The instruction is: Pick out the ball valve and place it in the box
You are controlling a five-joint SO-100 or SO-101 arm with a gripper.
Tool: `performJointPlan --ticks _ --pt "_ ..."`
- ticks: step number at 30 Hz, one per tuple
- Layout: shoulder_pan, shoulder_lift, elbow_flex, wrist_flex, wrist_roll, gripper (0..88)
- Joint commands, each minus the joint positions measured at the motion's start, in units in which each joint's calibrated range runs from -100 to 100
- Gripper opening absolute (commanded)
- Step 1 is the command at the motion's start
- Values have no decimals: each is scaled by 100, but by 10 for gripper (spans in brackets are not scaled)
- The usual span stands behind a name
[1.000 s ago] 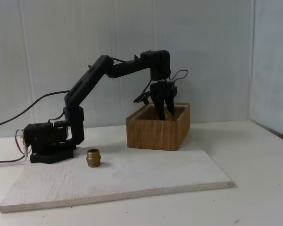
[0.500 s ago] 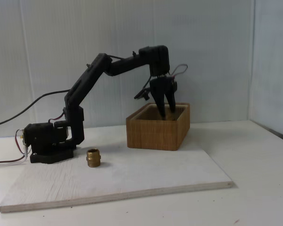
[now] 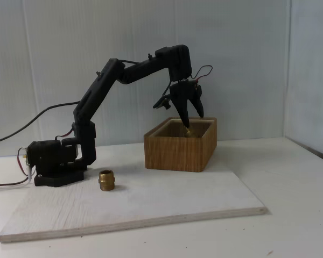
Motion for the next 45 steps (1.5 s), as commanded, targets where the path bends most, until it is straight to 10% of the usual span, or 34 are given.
performJointPlan --ticks 1,10,19,45 --pt "-26 -378 -154 69 -98 332" --pt "-4 -1226 -136 60 -346 310" --pt "520 -1845 -118 69 -791 9" --pt "2402 -6762 5000 34 -2308 9"
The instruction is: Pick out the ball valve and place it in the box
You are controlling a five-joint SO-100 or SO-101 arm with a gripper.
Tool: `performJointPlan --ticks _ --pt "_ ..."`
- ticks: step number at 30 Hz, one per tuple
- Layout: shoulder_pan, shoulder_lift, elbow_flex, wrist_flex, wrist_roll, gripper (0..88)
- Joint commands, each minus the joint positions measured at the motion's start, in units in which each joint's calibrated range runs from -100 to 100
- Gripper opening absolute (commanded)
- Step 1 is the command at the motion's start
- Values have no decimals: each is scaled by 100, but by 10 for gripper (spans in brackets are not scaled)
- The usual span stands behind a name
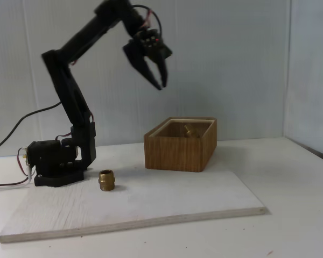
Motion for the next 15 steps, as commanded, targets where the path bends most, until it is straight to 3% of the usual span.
performJointPlan --ticks 1,15 --pt "16 -909 714 -43 -40 9" --pt "83 -3554 4477 -1920 -9 9"
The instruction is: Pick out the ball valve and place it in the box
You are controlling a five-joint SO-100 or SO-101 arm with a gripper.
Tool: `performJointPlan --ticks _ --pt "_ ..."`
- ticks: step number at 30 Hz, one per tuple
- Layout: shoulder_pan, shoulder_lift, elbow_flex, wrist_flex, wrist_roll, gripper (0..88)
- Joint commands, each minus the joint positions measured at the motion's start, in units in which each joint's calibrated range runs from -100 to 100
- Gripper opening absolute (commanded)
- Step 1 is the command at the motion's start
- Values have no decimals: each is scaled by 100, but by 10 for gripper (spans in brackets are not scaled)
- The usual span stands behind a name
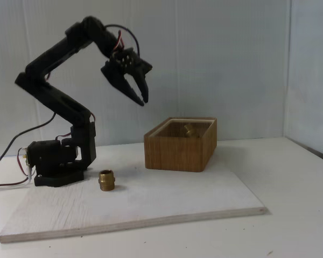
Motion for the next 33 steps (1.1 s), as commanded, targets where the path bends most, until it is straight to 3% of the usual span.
performJointPlan --ticks 1,23,33 --pt "60 -666 599 -372 12 9" --pt "511 -4506 4588 -1113 141 9" --pt "1020 -4549 5581 -1991 198 9"
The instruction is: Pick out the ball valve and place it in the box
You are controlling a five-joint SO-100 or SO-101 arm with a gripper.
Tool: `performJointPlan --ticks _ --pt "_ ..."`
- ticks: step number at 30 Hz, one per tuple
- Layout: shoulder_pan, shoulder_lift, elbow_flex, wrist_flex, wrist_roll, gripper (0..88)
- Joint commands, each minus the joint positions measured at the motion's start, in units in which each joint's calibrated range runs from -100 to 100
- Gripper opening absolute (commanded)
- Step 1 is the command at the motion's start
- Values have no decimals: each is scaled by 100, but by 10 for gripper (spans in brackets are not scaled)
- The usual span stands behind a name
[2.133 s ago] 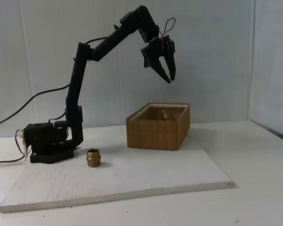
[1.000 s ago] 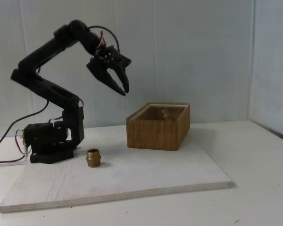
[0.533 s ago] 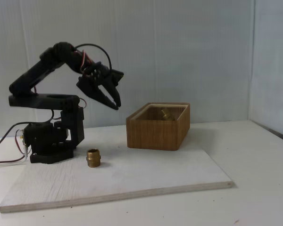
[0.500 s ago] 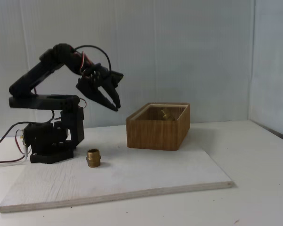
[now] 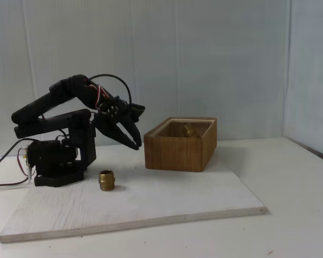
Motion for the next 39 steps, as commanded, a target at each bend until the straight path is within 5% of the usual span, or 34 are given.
performJointPlan --ticks 1,39 --pt "227 -68 260 -478 157 9" --pt "286 -42 1280 -306 545 16"
